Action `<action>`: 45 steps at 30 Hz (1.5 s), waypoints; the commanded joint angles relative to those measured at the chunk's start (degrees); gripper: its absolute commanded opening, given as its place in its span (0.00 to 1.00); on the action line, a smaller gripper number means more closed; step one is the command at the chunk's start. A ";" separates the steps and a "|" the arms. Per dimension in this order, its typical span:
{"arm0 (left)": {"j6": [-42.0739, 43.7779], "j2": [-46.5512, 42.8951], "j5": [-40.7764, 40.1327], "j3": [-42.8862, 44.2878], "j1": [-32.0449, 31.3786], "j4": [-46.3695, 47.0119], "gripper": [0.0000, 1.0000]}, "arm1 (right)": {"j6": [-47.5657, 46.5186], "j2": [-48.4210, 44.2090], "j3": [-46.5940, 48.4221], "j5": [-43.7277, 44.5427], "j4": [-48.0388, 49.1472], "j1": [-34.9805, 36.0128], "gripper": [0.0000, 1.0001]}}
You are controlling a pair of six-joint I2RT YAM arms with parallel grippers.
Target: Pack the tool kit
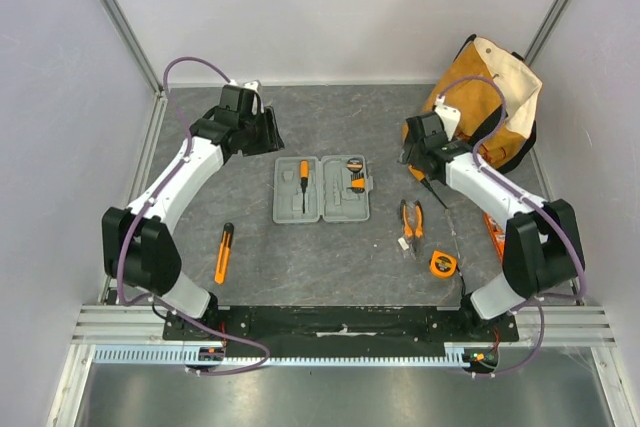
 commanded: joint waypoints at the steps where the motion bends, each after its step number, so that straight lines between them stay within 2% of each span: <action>1: -0.66 -7.01 -5.66 -5.47 0.73 8.39 0.57 | 13.68 3.02 2.61 -3.97 -3.61 -4.61 0.78; 8: -1.36 -9.04 -5.33 -7.94 1.17 8.92 0.58 | 35.75 6.01 1.82 -5.21 -4.32 -5.94 0.75; 16: -0.75 -8.96 -5.06 -7.85 1.43 8.13 0.58 | 54.48 11.02 2.96 -4.50 -9.23 -8.92 0.76; 23: -0.31 -8.69 -5.77 -7.50 1.96 7.34 0.58 | 61.87 15.33 4.72 -8.98 -9.67 -10.68 0.78; 31: -0.05 -8.52 -6.12 -7.50 2.22 6.90 0.58 | 65.83 20.95 7.01 -13.90 -10.11 -11.92 0.76; 38: -0.22 -8.17 -5.86 -7.41 2.49 6.90 0.58 | 66.01 21.14 6.22 -15.93 -10.38 -12.00 0.62; 45: -0.40 -8.25 -5.68 -7.76 2.57 6.81 0.58 | 65.13 19.56 5.78 -14.35 -11.08 -11.56 0.37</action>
